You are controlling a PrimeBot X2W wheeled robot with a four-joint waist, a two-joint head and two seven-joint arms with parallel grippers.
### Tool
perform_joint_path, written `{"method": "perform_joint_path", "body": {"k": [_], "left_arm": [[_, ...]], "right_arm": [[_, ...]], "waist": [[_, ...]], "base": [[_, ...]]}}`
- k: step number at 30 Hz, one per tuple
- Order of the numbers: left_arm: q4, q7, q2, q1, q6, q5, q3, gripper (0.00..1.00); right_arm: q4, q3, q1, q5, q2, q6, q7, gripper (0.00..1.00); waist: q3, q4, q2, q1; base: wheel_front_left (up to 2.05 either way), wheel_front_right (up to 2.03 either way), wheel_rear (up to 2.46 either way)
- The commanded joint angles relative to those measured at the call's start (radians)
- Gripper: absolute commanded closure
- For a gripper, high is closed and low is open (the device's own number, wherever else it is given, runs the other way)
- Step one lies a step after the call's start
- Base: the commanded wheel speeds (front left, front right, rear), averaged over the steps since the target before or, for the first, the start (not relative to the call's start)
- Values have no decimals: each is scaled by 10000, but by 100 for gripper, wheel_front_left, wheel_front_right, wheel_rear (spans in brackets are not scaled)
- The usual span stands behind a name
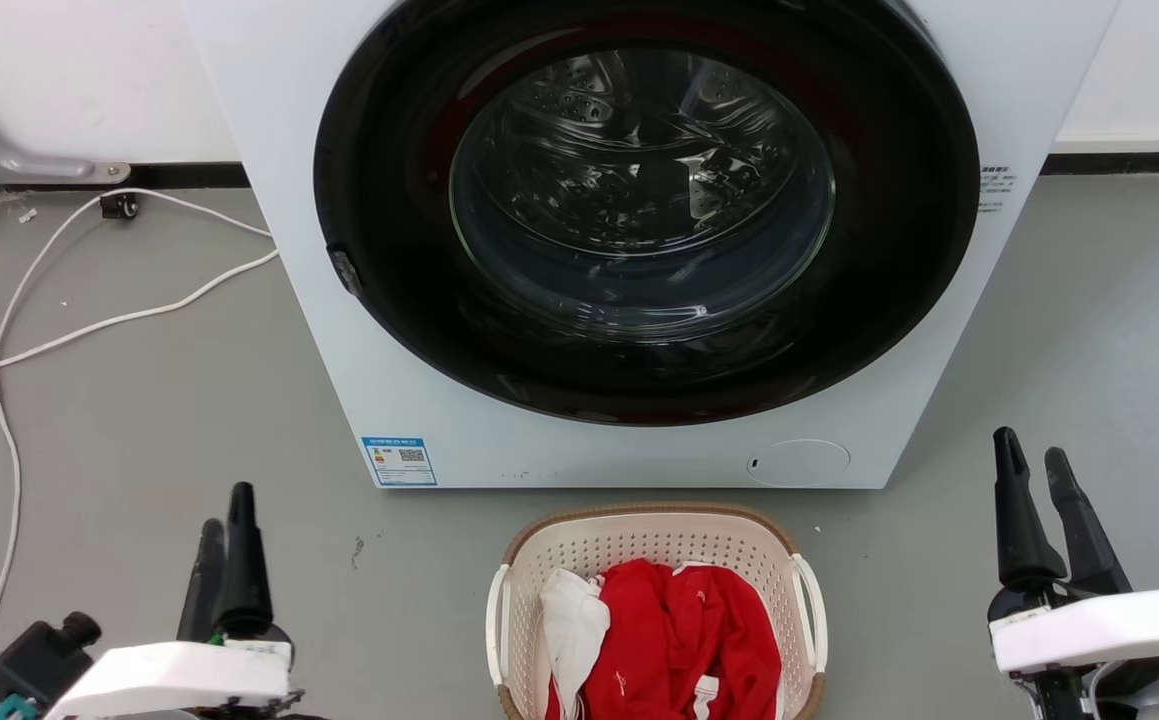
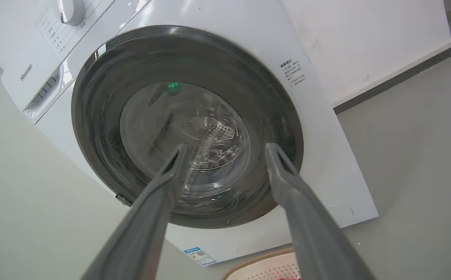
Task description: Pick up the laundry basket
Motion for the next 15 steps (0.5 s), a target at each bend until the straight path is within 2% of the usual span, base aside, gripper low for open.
{"method": "perform_joint_path", "body": {"k": [1, 15], "left_arm": [[-285, -100, 38, 43, 32, 550, -169, 0], [-800, -499, 46, 345, 726, 4739, -1754, 0]], "right_arm": [[-238, 45, 10, -469, -31, 14, -107, 0], [-138, 250, 383, -2589, -31, 16, -494, 0]], "waist": [[0, -6, 0, 0], [2, -44, 0, 0]], "base": [[0, 0, 0], [0, 0, 0]]}}
